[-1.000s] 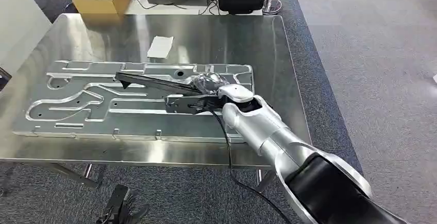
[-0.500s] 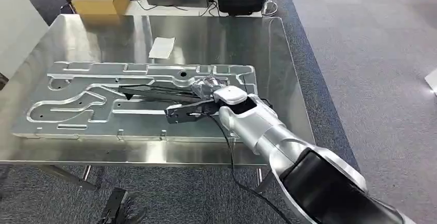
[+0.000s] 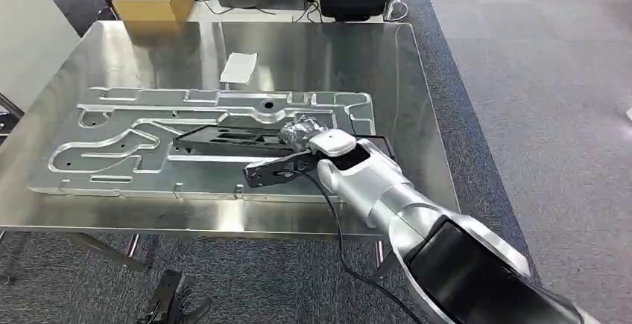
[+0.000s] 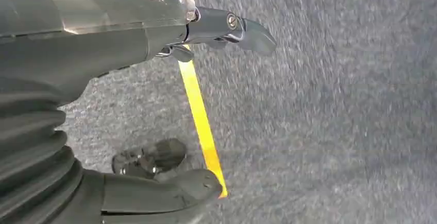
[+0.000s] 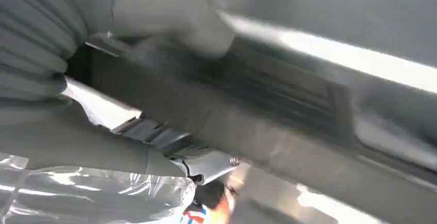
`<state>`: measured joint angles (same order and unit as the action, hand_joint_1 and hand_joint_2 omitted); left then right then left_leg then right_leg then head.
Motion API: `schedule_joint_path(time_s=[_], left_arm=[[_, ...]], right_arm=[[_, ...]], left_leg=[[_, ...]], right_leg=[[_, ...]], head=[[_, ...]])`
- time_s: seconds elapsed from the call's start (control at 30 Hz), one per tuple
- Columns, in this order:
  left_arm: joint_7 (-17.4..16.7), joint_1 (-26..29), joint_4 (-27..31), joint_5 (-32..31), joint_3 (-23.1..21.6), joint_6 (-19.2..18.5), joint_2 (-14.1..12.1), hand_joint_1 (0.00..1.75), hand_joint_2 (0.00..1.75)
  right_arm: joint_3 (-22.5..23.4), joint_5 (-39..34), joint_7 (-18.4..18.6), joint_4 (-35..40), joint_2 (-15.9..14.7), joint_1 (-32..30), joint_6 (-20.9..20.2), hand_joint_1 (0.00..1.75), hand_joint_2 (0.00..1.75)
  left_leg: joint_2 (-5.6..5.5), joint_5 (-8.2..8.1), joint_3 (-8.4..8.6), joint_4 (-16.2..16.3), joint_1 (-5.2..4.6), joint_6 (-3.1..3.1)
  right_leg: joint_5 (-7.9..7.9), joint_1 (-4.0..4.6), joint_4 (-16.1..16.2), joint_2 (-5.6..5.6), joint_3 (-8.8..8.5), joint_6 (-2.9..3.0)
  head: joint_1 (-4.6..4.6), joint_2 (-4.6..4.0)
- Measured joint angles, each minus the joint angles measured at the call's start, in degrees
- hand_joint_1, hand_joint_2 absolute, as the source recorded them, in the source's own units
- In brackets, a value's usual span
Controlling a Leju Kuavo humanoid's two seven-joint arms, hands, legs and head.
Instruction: Take the parts from the cabinet and place them on the table.
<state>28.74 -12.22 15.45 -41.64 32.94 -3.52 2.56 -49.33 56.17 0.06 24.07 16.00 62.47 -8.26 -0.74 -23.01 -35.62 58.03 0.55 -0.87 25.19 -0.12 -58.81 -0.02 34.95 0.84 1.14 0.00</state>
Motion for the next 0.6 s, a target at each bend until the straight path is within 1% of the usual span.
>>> schedule_joint_path(time_s=[0.03, 0.07, 0.1, 0.13, 0.17, 0.2, 0.23, 0.27, 0.3, 0.33, 0.37, 0.4, 0.43, 0.47, 0.5, 0.53, 0.57, 0.6], left_arm=[[-0.2, 0.0, 0.0, 0.0, 0.0, -0.1, -0.3, 0.00, 0.00], [-0.2, 0.0, 0.0, 0.0, 0.0, -0.1, -0.3, 0.00, 0.00], [-0.3, 0.0, 0.0, 0.0, 0.0, -0.2, -0.3, 0.00, 0.00], [-0.4, 0.0, 0.0, 0.0, 0.0, -0.2, -0.4, 0.00, 0.00], [-0.5, 0.1, 0.0, 0.2, 0.0, -0.3, -0.5, 0.00, 0.00], [-0.5, 0.2, 0.0, 0.2, 0.0, -0.3, -0.6, 0.00, 0.00], [-0.5, 0.3, 0.0, 0.2, 0.0, -0.3, -0.7, 0.00, 0.00], [-0.6, 0.4, 0.0, 0.2, 0.0, -0.3, -0.8, 0.00, 0.00], [-0.6, 0.4, 0.0, 0.3, 0.0, -0.3, -1.0, 0.00, 0.00], [-0.6, 0.3, 0.0, 0.3, 0.0, -0.3, -1.1, 0.00, 0.00], [-0.6, 0.3, 0.0, 0.3, 0.0, -0.3, -1.1, 0.00, 0.00], [-0.6, 0.2, 0.0, 0.3, 0.0, -0.3, -1.1, 0.00, 0.00], [-0.7, 0.3, 0.0, 0.3, 0.0, -0.3, -1.1, 0.00, 0.00], [-0.7, 0.3, 0.0, 0.3, 0.0, -0.3, -1.1, 0.00, 0.00], [-0.7, 0.4, 0.0, 0.3, 0.0, -0.3, -1.1, 0.00, 0.00], [-0.7, 0.4, 0.0, 0.3, 0.0, -0.4, -1.1, 0.00, 0.00], [-0.7, 0.3, 0.0, 0.3, 0.0, -0.4, -1.1, 0.00, 0.00], [-0.7, 0.2, 0.0, 0.3, 0.0, -0.4, -1.1, 0.00, 0.00]], right_arm=[[0.0, 0.0, 0.0, -0.2, 0.0, 0.0, 0.0, 0.00, 0.00], [0.0, 0.0, 0.1, -0.4, 0.0, 0.0, 0.0, 0.00, 0.00], [0.0, 0.0, 0.2, -0.5, 0.0, 0.0, 0.0, 0.00, 0.00], [0.0, 0.0, 0.4, -0.8, 0.0, -0.2, 0.0, 0.00, 0.00], [0.0, -0.1, 0.4, -1.2, -0.1, -0.6, 0.0, 0.00, 0.00], [0.0, -0.3, 0.5, -1.5, -0.2, -0.9, 0.0, 0.00, 0.00], [0.0, -0.4, 0.5, -1.7, -0.3, -1.2, 0.0, 0.00, 0.00], [0.0, -0.6, 0.4, -1.9, -0.4, -1.3, 0.0, 0.00, 0.00], [0.0, -0.7, 0.4, -1.9, -0.4, -1.3, 0.1, 0.00, 0.00], [0.0, -0.7, 0.5, -2.0, -0.4, -1.2, 0.1, 0.00, 0.00], [0.0, -0.7, 0.5, -2.1, -0.4, -1.2, 0.1, 0.00, 0.00], [0.0, -0.7, 0.5, -2.2, -0.5, -1.1, 0.1, 0.00, 0.00], [0.0, -0.7, 0.5, -2.3, -0.6, -1.2, 0.1, 0.00, 0.00], [0.0, -0.7, 0.6, -2.4, -0.6, -1.2, 0.1, 0.00, 0.00], [0.0, -0.7, 0.6, -2.4, -0.6, -1.1, 0.1, 0.00, 0.00], [0.0, -0.7, 0.6, -2.5, -0.7, -1.1, 0.2, 0.00, 0.00], [0.0, -0.7, 0.6, -2.5, -0.8, -1.1, 0.2, 0.00, 0.00], [0.0, -0.7, 0.6, -2.6, -0.9, -1.1, 0.1, 0.00, 0.00]], left_leg=[[0.08, -0.36, -0.39, 0.2, 0.18, -0.25], [0.36, -1.60, -0.79, 1.7, 0.18, -0.58], [0.40, -3.79, -2.18, 4.9, 0.25, -0.76], [0.40, -6.27, -4.32, 10.0, 0.35, -1.00], [0.40, -7.96, -6.24, 14.3, 0.38, -1.22], [0.40, -8.55, -7.58, 17.3, 0.41, -1.44], [0.42, -7.90, -7.57, 17.3, 0.51, -1.53], [0.42, -6.03, -6.32, 14.6, 0.65, -1.56], [0.47, -3.60, -3.95, 10.1, 0.77, -1.56], [0.63, -1.21, -1.20, 4.8, 0.87, -1.54], [0.97, -1.28, 0.52, 1.0, 0.94, -1.45], [0.82, -1.40, 0.89, 0.5, 0.44, -0.88], [0.64, -1.35, 0.74, 0.7, 0.48, -0.38], [0.60, -1.29, 0.65, 0.7, 0.38, -0.16], [0.55, -1.22, 0.61, 0.7, 0.22, 0.20], [0.56, -0.90, 0.74, 0.3, 0.59, 0.77], [0.65, -0.70, 0.81, 0.1, 0.69, 1.26], [0.67, -0.62, 0.70, 0.0, 0.68, 1.64]], right_leg=[[-0.55, -0.71, 0.7, -0.19, -0.29, 0.38], [-0.73, -0.62, 1.0, -0.18, -0.37, 0.62], [-0.80, -0.63, 1.1, -0.22, -0.30, 0.81], [-0.81, -0.58, 1.0, -0.22, -0.27, 0.83], [-0.79, -0.54, 1.0, -0.23, -0.25, 0.84], [-0.79, -0.54, 0.9, -0.24, -0.21, 0.85], [-0.76, -0.56, 0.9, -0.23, -0.20, 0.81], [-0.70, -0.60, 0.7, -0.21, -0.20, 0.75], [-0.56, -0.66, 0.5, -0.17, -0.23, 0.57], [-0.33, -0.73, 0.2, -0.16, -0.24, 0.34], [-0.09, -0.68, 0.0, -0.16, -0.16, -0.01], [-0.05, -0.22, -0.3, -0.09, 0.12, -0.29], [-0.20, -0.21, -0.2, -0.08, 0.18, -0.53], [-0.28, -0.22, -0.1, -0.08, 0.13, -0.71], [-0.41, -0.25, 0.1, -0.12, 0.04, -1.04], [-0.23, -0.31, 0.0, -0.09, 0.09, -1.46], [0.68, -0.55, -1.1, -0.04, 0.37, -1.71], [2.68, -0.50, -3.7, -0.03, 1.66, -1.82]], head=[[-0.09, 0.00], [-0.07, 0.00], [-0.42, 0.00], [-0.46, 0.00], [-0.42, 0.00], [-0.44, 0.00], [-0.46, 0.00], [-0.46, 0.00], [-0.44, 0.00], [-0.48, 0.00], [-0.48, 0.00], [-0.66, 0.00], [-0.55, 0.00], [-0.64, 0.00], [-0.59, 0.00], [-0.66, 0.00], [-0.55, 0.00], [-0.40, 0.00]])
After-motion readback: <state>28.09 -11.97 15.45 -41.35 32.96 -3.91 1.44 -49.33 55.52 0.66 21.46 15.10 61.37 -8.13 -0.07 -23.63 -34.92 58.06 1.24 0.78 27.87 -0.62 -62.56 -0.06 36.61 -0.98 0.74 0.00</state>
